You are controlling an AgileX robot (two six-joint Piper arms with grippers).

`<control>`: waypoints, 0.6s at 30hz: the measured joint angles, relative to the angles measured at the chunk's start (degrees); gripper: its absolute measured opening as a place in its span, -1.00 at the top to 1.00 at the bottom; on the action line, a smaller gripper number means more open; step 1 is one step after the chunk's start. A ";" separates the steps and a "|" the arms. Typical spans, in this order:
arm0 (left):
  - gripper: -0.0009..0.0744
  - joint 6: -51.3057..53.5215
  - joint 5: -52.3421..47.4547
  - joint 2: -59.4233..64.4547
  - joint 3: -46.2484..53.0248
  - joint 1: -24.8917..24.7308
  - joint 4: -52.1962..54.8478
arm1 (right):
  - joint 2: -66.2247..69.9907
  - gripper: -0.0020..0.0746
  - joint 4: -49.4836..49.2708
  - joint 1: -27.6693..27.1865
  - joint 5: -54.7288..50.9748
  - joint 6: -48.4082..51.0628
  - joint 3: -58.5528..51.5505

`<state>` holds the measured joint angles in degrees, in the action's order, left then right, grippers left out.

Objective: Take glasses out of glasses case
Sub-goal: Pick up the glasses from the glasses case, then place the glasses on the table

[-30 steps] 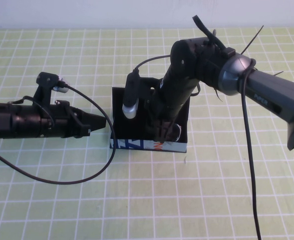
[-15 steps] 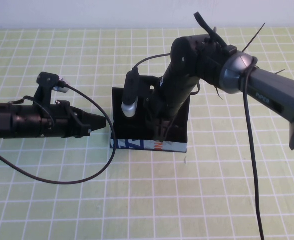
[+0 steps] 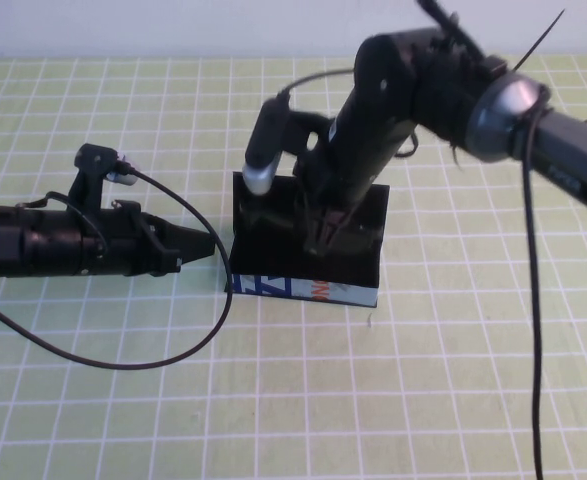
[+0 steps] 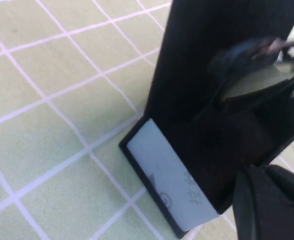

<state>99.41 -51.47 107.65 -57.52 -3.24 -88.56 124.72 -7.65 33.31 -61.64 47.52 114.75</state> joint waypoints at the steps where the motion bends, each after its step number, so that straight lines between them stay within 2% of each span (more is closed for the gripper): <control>1: 0.99 0.00 -0.27 0.00 0.00 0.00 0.00 | -0.94 0.93 0.02 0.00 0.00 -0.76 0.00; 6: 0.99 0.00 -1.26 -0.04 0.00 0.00 0.00 | -4.19 0.93 0.73 0.00 -2.17 -6.51 1.24; 12: 0.99 0.00 -1.73 -2.12 0.00 0.00 0.00 | -8.58 0.93 7.65 -0.25 -8.13 -22.25 1.81; 15: 0.99 0.00 -2.00 -3.17 0.00 0.00 -0.11 | -11.01 0.93 8.73 -2.43 -9.01 -30.02 1.06; 18: 0.99 0.00 -2.09 -3.57 0.00 0.00 -0.21 | -14.20 0.93 7.65 -6.81 -9.09 -34.74 -2.10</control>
<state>99.41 -53.56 104.09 -57.52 -3.24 -88.77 110.52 0.00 26.50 -70.73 12.78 112.65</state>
